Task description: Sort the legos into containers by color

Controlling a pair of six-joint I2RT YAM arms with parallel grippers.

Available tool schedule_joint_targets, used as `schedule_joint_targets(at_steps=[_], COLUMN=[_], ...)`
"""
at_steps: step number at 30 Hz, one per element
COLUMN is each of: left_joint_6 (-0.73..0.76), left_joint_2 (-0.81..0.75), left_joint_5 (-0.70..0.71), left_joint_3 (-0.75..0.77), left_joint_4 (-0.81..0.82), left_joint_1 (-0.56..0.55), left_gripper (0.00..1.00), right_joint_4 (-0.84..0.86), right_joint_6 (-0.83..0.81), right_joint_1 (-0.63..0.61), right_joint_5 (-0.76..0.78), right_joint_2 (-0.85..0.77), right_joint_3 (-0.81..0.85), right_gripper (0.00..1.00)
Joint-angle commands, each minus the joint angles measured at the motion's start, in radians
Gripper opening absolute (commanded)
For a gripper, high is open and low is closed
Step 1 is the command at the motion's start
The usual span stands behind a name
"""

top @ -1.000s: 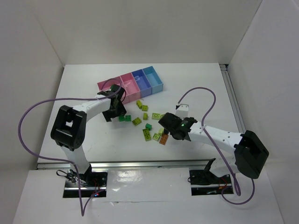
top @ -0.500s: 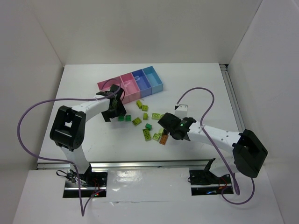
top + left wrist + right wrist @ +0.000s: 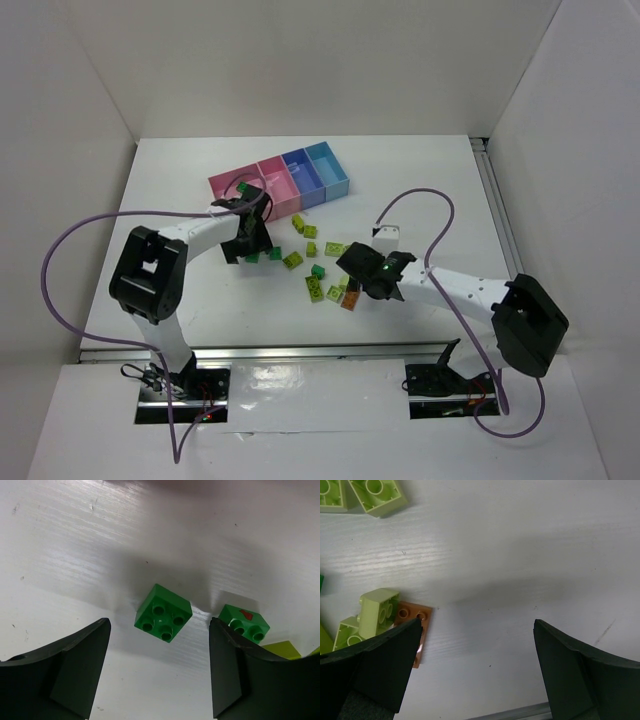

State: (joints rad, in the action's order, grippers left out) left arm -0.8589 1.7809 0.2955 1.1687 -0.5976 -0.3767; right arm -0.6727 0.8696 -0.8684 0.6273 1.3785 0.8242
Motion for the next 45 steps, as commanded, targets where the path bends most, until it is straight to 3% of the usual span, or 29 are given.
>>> schedule_joint_targets(at_steps=[1, 6, 21, 23, 27, 30, 38, 43, 45], left_joint_6=[0.040, 0.058, 0.046, 0.046, 0.056, 0.084, 0.141, 0.150, 0.150], left_joint_2=[0.034, 0.109, 0.118, 0.127, 0.117, 0.088, 0.015, 0.171, 0.221], left_joint_5=[0.033, 0.059, 0.059, 0.077, 0.096, 0.096, 0.076, 0.030, 0.016], left_joint_3=[0.026, 0.074, 0.092, 0.111, 0.150, 0.190, 0.350, 0.552, 0.609], left_joint_4=[-0.013, -0.047, -0.050, -0.062, -0.100, -0.113, -0.154, -0.206, -0.225], left_joint_1=[-0.005, -0.005, -0.085, -0.085, -0.073, -0.060, 0.027, 0.110, 0.142], left_gripper=[0.82, 0.77, 0.55, 0.49, 0.26, 0.19, 0.16, 0.16, 0.25], right_joint_4=[0.033, 0.033, 0.042, 0.042, 0.033, 0.033, 0.042, 0.033, 0.021], right_joint_6=[-0.001, -0.001, -0.001, -0.001, -0.001, -0.001, -0.001, -0.001, -0.001], right_joint_1=[-0.011, -0.011, -0.011, -0.011, -0.011, -0.011, -0.011, -0.011, -0.011], right_joint_5=[0.005, 0.005, -0.005, -0.005, -0.005, -0.005, -0.005, -0.005, 0.005], right_joint_2=[0.011, 0.021, 0.030, 0.030, 0.030, 0.030, 0.030, 0.021, 0.011], right_joint_3=[0.023, 0.023, 0.032, 0.032, 0.023, 0.023, 0.023, 0.023, 0.032], right_gripper=[1.00, 1.00, 1.00, 1.00, 1.00, 1.00, 1.00, 1.00, 1.00])
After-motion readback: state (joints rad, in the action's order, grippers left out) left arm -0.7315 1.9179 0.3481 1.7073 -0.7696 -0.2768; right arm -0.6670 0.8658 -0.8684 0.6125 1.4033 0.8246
